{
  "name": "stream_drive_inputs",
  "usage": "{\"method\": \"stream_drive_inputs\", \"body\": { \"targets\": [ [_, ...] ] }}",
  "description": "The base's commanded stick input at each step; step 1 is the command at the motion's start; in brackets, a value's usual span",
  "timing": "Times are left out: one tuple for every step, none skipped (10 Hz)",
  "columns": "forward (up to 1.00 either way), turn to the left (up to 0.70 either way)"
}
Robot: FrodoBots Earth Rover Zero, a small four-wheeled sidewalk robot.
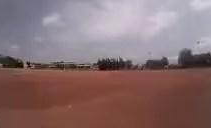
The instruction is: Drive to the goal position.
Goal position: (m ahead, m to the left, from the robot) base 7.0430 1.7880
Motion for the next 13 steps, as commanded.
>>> {"method": "stream_drive_inputs", "body": {
  "targets": [
    [0.70,0.00],
    [0.70,0.00],
    [0.70,0.00],
    [0.70,0.00],
    [0.70,0.00],
    [0.70,0.00],
    [0.70,0.00],
    [0.70,0.00],
    [0.70,0.00],
    [0.70,0.00],
    [0.70,0.00],
    [0.70,0.00],
    [0.70,0.00]
  ]
}}
